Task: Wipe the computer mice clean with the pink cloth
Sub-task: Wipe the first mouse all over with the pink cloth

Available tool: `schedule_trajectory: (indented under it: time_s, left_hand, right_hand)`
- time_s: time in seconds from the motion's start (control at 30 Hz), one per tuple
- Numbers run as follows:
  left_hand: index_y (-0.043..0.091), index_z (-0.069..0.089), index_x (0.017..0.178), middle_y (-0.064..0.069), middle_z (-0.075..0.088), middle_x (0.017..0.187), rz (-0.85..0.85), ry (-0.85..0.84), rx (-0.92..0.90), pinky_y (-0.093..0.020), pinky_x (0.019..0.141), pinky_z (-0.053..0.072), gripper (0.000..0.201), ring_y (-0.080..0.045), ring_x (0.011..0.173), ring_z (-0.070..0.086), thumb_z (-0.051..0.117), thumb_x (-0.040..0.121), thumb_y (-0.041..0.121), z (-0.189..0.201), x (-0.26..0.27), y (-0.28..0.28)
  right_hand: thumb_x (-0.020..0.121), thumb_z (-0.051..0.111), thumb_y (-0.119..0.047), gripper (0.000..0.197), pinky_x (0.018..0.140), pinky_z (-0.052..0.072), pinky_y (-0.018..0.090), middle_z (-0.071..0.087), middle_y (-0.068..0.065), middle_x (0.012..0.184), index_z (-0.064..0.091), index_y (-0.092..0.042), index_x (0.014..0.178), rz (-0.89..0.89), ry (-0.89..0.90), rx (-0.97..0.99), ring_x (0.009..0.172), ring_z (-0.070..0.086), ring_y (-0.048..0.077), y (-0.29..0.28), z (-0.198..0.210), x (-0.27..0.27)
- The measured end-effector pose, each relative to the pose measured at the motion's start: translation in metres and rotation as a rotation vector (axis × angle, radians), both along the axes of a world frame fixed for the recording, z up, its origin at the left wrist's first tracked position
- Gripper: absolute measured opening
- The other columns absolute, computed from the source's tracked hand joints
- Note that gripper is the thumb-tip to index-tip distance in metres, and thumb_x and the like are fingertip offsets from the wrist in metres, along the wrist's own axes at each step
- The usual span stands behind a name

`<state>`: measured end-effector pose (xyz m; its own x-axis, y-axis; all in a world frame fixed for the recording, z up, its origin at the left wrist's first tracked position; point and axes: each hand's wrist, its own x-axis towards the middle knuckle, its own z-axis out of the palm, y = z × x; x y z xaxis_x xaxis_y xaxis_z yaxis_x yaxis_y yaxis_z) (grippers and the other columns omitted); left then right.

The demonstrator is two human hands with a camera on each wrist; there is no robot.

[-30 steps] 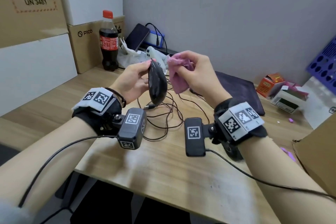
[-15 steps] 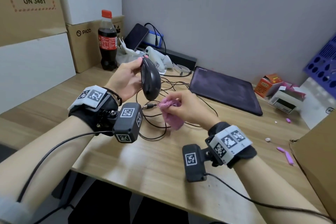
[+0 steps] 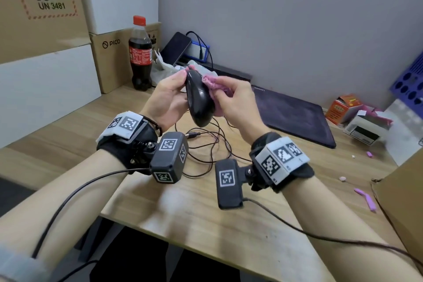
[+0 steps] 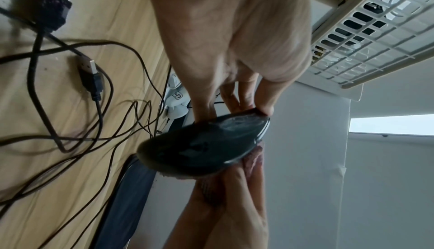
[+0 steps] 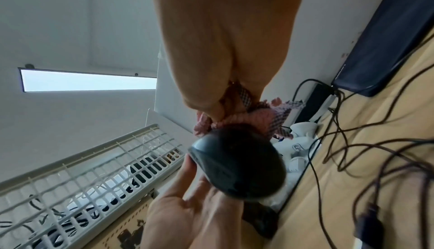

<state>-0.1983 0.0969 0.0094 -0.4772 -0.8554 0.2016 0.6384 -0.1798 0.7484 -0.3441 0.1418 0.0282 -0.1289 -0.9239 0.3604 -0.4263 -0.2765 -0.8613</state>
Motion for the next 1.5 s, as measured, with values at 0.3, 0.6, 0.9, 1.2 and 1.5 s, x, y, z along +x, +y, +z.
schedule_trajectory:
  time_s: [0.3, 0.6, 0.9, 1.2, 1.5]
  left_hand:
    - [0.008, 0.047, 0.139, -0.016, 0.055, 0.134, 0.098, -0.043, 0.114, -0.036, 0.091, 0.055, 0.044, -0.029, 0.125, 0.054, 0.035, 0.103, 0.030, -0.022, 0.013, -0.009]
    - [0.009, 0.047, 0.133, -0.008, 0.054, 0.124, -0.101, 0.154, 0.015, -0.044, 0.113, 0.033, 0.039, -0.029, 0.130, 0.041, 0.041, 0.096, 0.019, -0.022, 0.016, -0.002]
    - [0.004, 0.045, 0.139, -0.011, 0.059, 0.130, -0.098, 0.133, 0.026, -0.039, 0.101, 0.050, 0.047, -0.024, 0.120, 0.058, 0.041, 0.096, 0.022, -0.021, 0.010, 0.003]
    - [-0.001, 0.038, 0.146, -0.023, 0.047, 0.144, 0.041, -0.006, 0.103, -0.043, 0.110, 0.040, 0.052, -0.032, 0.133, 0.048, 0.040, 0.102, 0.028, -0.020, 0.006, -0.007]
    - [0.005, 0.055, 0.132, -0.016, 0.057, 0.128, 0.001, -0.270, -0.119, -0.044, 0.104, 0.044, 0.035, -0.025, 0.110, 0.058, 0.047, 0.100, 0.019, -0.020, -0.007, 0.000]
  right_hand:
    - [0.093, 0.057, 0.004, 0.023, 0.055, 0.044, 0.003, 0.068, -0.006, 0.084, 0.071, -0.001, 0.110, 0.212, 0.102, 0.198, 0.058, 0.058, -0.010, 0.049, -0.033, -0.007]
    - [0.088, 0.065, -0.008, 0.023, 0.078, 0.059, 0.033, 0.072, -0.002, 0.098, 0.072, -0.021, 0.105, 0.130, 0.256, 0.192, 0.091, 0.068, 0.016, 0.029, -0.004, -0.036]
    - [0.088, 0.068, -0.014, 0.021, 0.090, 0.055, 0.039, 0.069, -0.008, 0.102, 0.066, -0.023, 0.106, 0.094, 0.064, -0.109, 0.099, 0.066, 0.012, 0.012, 0.030, -0.017]
    - [0.087, 0.068, -0.026, 0.019, 0.091, 0.052, 0.045, 0.069, -0.004, 0.108, 0.073, -0.027, 0.106, 0.147, 0.286, -0.046, 0.104, 0.062, 0.015, 0.009, 0.001, -0.020]
    - [0.087, 0.069, -0.032, 0.019, 0.090, 0.053, 0.042, 0.072, -0.004, 0.103, 0.075, -0.026, 0.105, 0.038, 0.256, -0.091, 0.101, 0.065, 0.014, 0.002, 0.007, -0.020]
